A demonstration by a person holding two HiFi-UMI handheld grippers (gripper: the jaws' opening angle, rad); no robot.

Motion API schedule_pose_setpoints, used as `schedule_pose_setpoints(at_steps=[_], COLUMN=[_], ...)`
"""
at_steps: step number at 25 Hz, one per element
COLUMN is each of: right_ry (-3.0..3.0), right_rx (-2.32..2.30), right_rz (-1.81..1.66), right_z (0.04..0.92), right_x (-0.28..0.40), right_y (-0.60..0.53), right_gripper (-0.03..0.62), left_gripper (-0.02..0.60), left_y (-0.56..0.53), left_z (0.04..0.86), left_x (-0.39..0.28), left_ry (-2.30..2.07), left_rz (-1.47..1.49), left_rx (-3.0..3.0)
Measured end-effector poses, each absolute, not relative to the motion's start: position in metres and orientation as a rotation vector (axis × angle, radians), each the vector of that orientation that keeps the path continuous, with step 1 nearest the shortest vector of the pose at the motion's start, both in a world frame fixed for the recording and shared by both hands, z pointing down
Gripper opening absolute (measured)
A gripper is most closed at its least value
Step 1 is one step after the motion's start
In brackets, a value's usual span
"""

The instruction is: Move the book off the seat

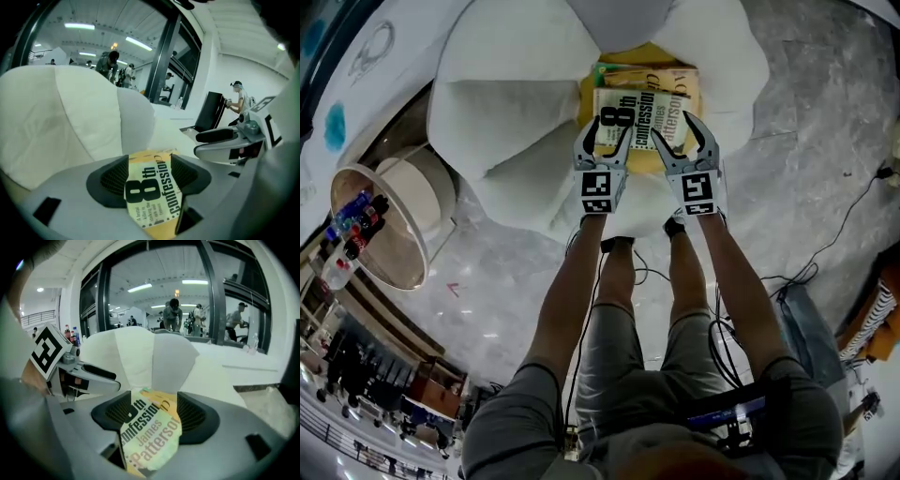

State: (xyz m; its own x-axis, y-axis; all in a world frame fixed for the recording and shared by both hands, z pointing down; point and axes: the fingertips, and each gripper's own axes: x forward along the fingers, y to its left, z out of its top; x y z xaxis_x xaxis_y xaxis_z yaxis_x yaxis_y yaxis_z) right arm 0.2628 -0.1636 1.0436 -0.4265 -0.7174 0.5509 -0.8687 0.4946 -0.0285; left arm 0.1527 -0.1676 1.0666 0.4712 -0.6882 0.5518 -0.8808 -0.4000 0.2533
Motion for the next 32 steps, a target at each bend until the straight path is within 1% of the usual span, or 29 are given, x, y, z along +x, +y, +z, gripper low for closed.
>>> schedule_pose_setpoints(at_steps=[6,8,11,14,15,17,19,20,21,26,32], right_ry=[-2.052,-1.955,-1.888,-1.822,-1.781,-1.710,-1.705,-1.714,-1.723,-1.769,-1.859], right_rx=[1.242,1.267,1.310,1.393,1.439,1.502,1.466,1.442,1.427,1.367,1.387], right_rz=[0.750,0.870,0.939,0.925,0.931,1.063,1.237,1.259,1.251,1.243,1.096], right_z=[1.141,1.168,1.190,1.189,1.189,1.195,1.204,1.207,1.208,1.199,1.162], right_x=[0.289,0.301,0.310,0.316,0.321,0.328,0.319,0.314,0.311,0.311,0.306], right_y=[-0.132,-0.122,-0.113,-0.118,-0.119,-0.113,-0.102,-0.099,-0.097,-0.100,-0.124], right_gripper=[0.333,0.347,0.353,0.356,0.370,0.370,0.373,0.376,0.376,0.376,0.376], left_gripper=[0.307,0.334,0.371,0.385,0.390,0.390,0.390,0.411,0.425,0.423,0.423], left_y=[-0.159,-0.154,-0.140,-0.137,-0.138,-0.138,-0.134,-0.132,-0.130,-0.116,-0.116], left_z=[1.141,1.166,1.198,1.210,1.210,1.209,1.210,1.210,1.211,1.211,1.173], left_x=[0.136,0.126,0.116,0.116,0.117,0.123,0.138,0.145,0.149,0.151,0.142], left_ry=[-1.274,-1.275,-1.245,-1.220,-1.216,-1.190,-1.113,-1.075,-1.055,-1.008,-1.159], left_rz=[0.626,0.654,0.691,0.679,0.679,0.684,0.682,0.683,0.689,0.794,0.728], left_rx=[2.074,1.977,1.848,1.801,1.800,1.809,1.824,1.830,1.833,1.841,1.814])
